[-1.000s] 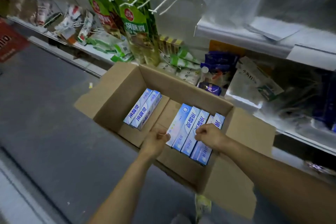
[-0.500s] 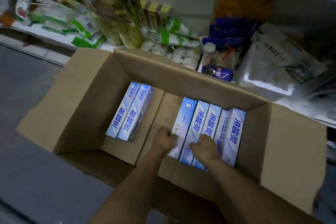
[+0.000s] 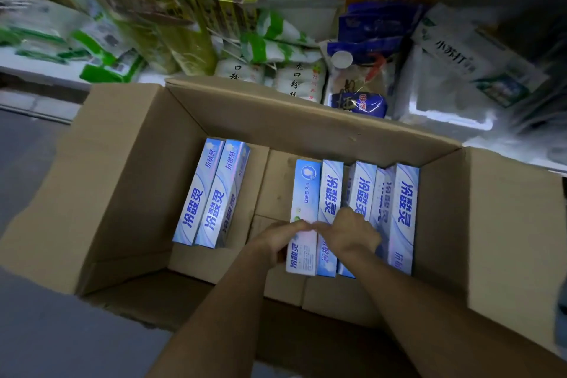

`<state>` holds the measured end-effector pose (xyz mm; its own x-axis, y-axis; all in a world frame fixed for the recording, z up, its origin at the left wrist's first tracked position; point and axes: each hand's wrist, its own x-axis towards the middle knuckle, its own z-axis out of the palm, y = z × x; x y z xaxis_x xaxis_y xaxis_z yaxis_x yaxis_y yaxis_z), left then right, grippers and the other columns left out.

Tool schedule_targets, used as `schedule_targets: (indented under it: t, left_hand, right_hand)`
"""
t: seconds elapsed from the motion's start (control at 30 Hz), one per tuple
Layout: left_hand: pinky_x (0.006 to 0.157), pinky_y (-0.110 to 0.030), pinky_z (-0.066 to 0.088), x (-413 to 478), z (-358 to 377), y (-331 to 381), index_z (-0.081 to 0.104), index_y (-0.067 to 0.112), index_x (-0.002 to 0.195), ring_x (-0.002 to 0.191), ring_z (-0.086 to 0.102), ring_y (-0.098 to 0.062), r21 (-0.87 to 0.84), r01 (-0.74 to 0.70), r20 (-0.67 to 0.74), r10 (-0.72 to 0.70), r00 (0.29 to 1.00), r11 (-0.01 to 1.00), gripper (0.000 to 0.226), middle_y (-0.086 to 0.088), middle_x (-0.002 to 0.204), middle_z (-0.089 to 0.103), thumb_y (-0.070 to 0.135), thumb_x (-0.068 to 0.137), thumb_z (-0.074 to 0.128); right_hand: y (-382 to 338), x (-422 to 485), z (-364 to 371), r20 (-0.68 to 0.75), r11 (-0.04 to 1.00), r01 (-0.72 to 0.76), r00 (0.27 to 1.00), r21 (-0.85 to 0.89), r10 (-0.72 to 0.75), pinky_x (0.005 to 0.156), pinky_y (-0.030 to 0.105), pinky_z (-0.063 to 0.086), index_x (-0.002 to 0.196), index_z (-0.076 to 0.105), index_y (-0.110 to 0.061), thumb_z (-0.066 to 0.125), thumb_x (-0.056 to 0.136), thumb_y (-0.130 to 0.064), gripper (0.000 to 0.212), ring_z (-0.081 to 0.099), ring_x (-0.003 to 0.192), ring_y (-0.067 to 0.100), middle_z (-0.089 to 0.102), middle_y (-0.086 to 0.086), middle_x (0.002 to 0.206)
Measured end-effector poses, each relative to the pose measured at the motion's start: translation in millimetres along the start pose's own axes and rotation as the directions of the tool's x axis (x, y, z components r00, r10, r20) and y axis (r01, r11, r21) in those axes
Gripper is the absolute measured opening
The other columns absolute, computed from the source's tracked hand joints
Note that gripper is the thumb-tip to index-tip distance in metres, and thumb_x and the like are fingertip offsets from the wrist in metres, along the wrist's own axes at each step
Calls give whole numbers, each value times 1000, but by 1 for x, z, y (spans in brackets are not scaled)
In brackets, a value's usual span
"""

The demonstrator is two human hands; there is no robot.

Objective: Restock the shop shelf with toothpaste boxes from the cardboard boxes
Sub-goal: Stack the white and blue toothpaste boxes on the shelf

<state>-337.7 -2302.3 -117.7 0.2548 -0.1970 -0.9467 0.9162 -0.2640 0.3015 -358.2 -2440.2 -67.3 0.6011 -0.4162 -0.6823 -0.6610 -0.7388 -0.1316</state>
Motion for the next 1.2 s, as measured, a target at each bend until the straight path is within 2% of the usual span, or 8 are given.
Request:
schedule_targets:
  t: [0.17, 0.4, 0.57, 0.77, 0.83, 0.93, 1.03, 1.2]
  left_hand:
    - [69, -34, 54, -5, -2, -12, 66, 13, 107, 82, 71, -25, 6, 7, -53, -7, 999, 1000, 34, -9, 89, 75, 34, 81, 72]
    - [58, -27, 51, -23, -17, -7, 61, 14, 91, 74, 66, -22, 48, -160, -228, 167, 959, 986, 15, -10, 90, 69, 14, 80, 72]
    - [61, -35, 55, -47, -14, -13, 58, 7, 114, 81, 69, -30, -143, -216, -235, 179, 955, 966, 43, -18, 100, 70, 7, 75, 73]
    - [73, -45, 56, -99, 1, -13, 51, 10, 126, 93, 66, -35, -320, -287, -243, 214, 946, 903, 49, -22, 112, 66, 4, 81, 71]
    - [78, -49, 56, -120, 13, -8, 52, 13, 125, 95, 67, -35, -339, -328, -227, 262, 938, 882, 49, -21, 111, 67, 6, 81, 72]
    - [84, -55, 55, -156, 38, 1, 55, 22, 121, 97, 68, -34, -351, -439, -216, 384, 898, 828, 46, -14, 109, 70, 5, 82, 72]
    - [85, -54, 54, -197, 73, 9, 57, 24, 115, 99, 68, -33, -379, -542, -195, 508, 839, 750, 39, -12, 108, 71, 2, 85, 67]
    - [80, -51, 57, -258, 147, 4, 50, 18, 123, 102, 67, -34, -431, -635, -212, 611, 762, 642, 53, -16, 115, 68, 7, 78, 76]
  right_hand:
    - [4, -2, 11, 96, 992, -45, 995, 120, 34, 85, 34, 48, 116, 54, -14, 56, 83, -62, 57, 61, 106, 26, 62, 7, 117]
    - [-5, -16, 21, -10, 974, 117, 993, -194, -122, 68, 26, 37, 103, 58, -18, 59, 81, -55, 43, 63, 98, 22, 65, 2, 106]
    - [14, -21, 0, 82, 990, 10, 996, 142, -22, 77, 29, 44, 100, 58, -15, 64, 76, -60, 52, 61, 101, 26, 63, 5, 106]
    - [46, -60, -50, 145, 852, 48, 979, 522, -144, 66, 27, 45, 69, 56, -11, 66, 83, -39, 33, 60, 76, 16, 66, 8, 82]
    - [51, -77, -71, 166, 788, 47, 968, 614, -187, 64, 29, 46, 74, 54, -11, 68, 81, -33, 26, 59, 72, 20, 62, 11, 79]
    - [61, -105, -106, 271, 708, -22, 932, 706, -241, 59, 46, 57, 86, 58, -17, 66, 80, -30, 17, 65, 92, 35, 60, 11, 89]
    - [79, -133, -140, 290, 693, 29, 895, 721, -339, 55, 47, 57, 99, 59, -19, 64, 77, -33, 27, 61, 101, 33, 57, 8, 102]
    - [131, -180, -191, 105, 615, 235, 880, 753, -464, 69, 39, 58, 110, 64, -30, 61, 83, -29, 28, 68, 89, 18, 72, 2, 102]
